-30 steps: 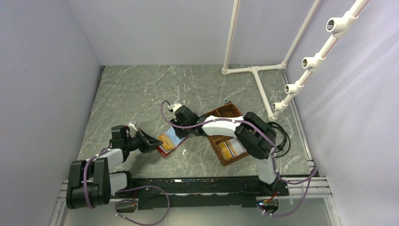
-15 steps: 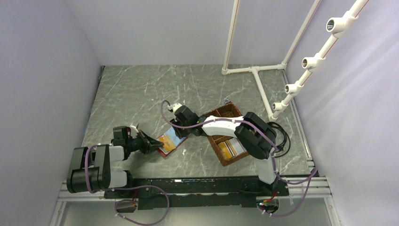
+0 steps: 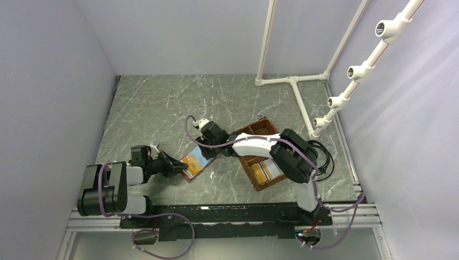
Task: Put the credit cards into the card holder
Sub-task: Insert the credit card into the card holder.
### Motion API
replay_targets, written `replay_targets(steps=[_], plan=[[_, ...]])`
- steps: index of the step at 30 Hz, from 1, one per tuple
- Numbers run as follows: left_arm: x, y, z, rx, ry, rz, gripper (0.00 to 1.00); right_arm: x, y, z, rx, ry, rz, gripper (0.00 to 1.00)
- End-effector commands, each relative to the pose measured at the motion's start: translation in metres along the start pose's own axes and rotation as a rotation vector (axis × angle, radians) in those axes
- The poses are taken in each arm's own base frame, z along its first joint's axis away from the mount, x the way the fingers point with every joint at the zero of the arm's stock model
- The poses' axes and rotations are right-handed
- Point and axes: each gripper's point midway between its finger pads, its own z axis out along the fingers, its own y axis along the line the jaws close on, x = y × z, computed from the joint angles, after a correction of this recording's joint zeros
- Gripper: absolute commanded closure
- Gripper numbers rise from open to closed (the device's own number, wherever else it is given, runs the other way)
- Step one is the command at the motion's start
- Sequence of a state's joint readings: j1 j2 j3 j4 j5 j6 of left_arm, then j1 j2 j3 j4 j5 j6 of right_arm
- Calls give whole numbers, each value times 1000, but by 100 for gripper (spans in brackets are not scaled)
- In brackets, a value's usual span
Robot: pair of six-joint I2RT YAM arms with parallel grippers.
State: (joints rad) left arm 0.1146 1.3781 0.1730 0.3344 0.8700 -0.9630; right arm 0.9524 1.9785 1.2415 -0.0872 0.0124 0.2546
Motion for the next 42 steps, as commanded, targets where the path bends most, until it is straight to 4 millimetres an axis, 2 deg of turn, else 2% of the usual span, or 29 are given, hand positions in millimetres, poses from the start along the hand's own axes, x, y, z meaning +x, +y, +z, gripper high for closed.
replay_targets(steps=[1, 10, 19, 27, 31, 37, 42], plan=[[-21, -5, 3, -10, -73, 38, 100, 51, -28, 7, 91, 154, -19, 63], [-29, -3, 5, -17, -109, 13, 100, 54, -26, 7, 81, 161, -14, 63], [-20, -3, 13, 54, -74, -57, 100, 54, -20, 9, 58, 166, -4, 63], [-21, -3, 20, 28, -161, -60, 100, 58, -16, 8, 44, 174, 26, 63], [-24, -1, 20, -8, -231, -58, 100, 60, -6, 7, -5, 181, 51, 63], [-29, -16, 19, -38, -286, -4, 100, 61, 11, 3, -101, 191, 116, 63], [-26, -13, 21, -50, -282, -15, 100, 53, 26, -11, -233, 182, 228, 58]])
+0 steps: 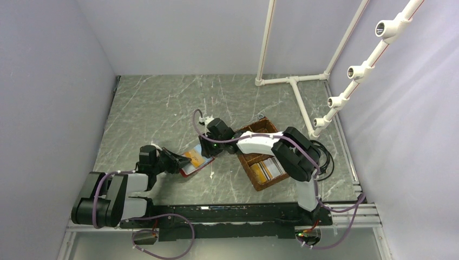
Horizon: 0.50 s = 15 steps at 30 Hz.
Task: Put the credit cards into the card holder
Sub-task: Insert the credit card into the card holder.
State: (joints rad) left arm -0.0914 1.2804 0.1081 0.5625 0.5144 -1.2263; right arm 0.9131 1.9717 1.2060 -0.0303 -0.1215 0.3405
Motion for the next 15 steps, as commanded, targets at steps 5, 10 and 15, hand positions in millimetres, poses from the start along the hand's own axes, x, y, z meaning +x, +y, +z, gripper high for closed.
replay_targets(steps=[5, 10, 15], plan=[[-11, 5, 9, -54, -34, 10, 100, 48, 20, -13, -201, 173, 167, 53], [-12, -3, 16, -75, 20, 83, 100, 48, 23, -12, -234, 175, 164, 52], [-8, -8, 21, -79, 108, 165, 100, 44, 17, -9, -237, 166, 173, 52]])
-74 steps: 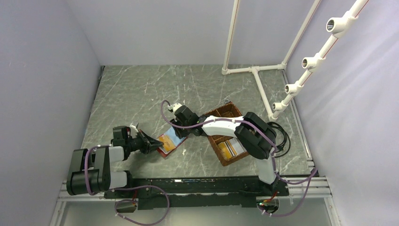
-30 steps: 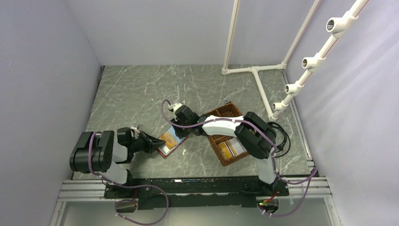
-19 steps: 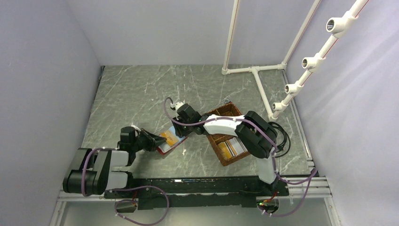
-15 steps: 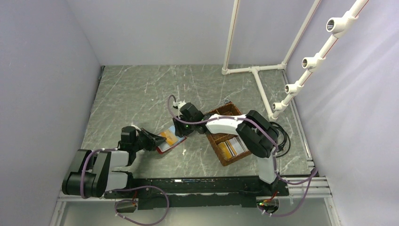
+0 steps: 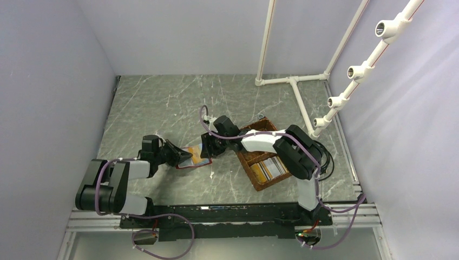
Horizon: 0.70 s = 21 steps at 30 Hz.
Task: Put the credit cards into the card holder
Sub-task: Insert the credit card into the card holder.
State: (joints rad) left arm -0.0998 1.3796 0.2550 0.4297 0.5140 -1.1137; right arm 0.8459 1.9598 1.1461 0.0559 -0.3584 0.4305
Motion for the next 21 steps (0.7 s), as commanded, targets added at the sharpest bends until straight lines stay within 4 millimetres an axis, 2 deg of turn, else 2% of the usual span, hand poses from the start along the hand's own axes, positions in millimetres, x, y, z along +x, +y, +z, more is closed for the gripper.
replay_targets(steps=[1, 9, 14, 20, 21], plan=[[6, -3, 6, -14, 99, 98, 100, 39, -1, 1, -34, 134, 60, 52], [18, -4, 1, 4, 208, 145, 100, 20, -22, -7, -3, 100, 84, 49], [15, -8, 9, 32, 250, 178, 100, 14, -17, -3, -40, 107, 84, 48], [19, -14, 21, 100, 235, 107, 100, 11, -11, -2, -64, 105, 97, 48], [20, -9, 20, 82, 213, 96, 100, 13, -12, -3, -62, 108, 98, 48]])
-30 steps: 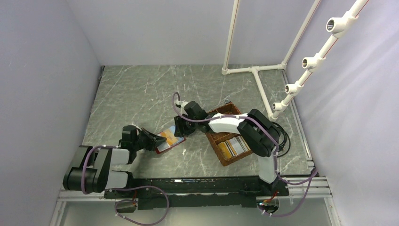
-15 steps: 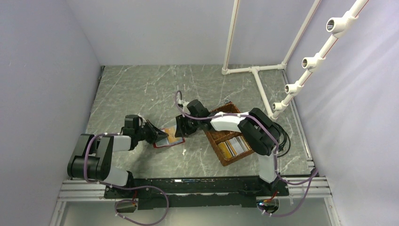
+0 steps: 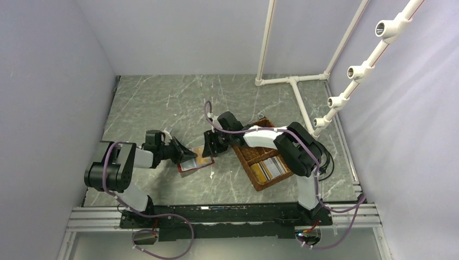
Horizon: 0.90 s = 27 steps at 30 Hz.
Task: Put the credit cards into the card holder
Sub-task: Insert the credit card into the card holder.
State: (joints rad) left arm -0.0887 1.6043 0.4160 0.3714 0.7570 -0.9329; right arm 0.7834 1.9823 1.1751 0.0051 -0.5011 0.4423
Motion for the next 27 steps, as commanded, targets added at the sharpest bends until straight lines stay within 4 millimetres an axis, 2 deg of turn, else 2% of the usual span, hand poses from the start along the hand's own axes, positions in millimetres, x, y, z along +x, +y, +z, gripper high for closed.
replay_targets(steps=[1, 4, 5, 9, 11, 15, 16, 19, 21, 24, 27], plan=[[3, 0, 3, 15, -56, -4, 100, 13, -9, 4, 27, 44, 31, 48], [1, 6, -7, -61, -89, 26, 99, 17, -15, 2, 59, 51, 25, 48], [3, 7, -10, -87, -88, 28, 94, 17, -17, 1, 71, 54, 22, 48], [10, 5, -31, -184, -86, 13, 64, 16, -19, -7, 103, 57, 8, 48], [12, 4, -44, -238, -105, 17, 55, 13, -15, -12, 105, 56, 3, 47], [8, -5, -62, -285, -153, 44, 51, 10, -5, -22, 94, 51, 13, 43], [7, -13, -60, -244, -155, 53, 54, 8, -2, -24, 87, 47, 16, 43], [7, -28, -43, -114, -106, 59, 79, -1, 8, -29, 65, 26, 28, 43], [4, -36, -33, -56, -76, 80, 87, -5, 12, -30, 55, 14, 33, 45], [2, -48, -19, 4, -52, 129, 92, -8, 14, -31, 41, 9, 45, 56], [3, -55, -9, 33, -35, 158, 94, -9, 15, -32, 30, 0, 56, 58]])
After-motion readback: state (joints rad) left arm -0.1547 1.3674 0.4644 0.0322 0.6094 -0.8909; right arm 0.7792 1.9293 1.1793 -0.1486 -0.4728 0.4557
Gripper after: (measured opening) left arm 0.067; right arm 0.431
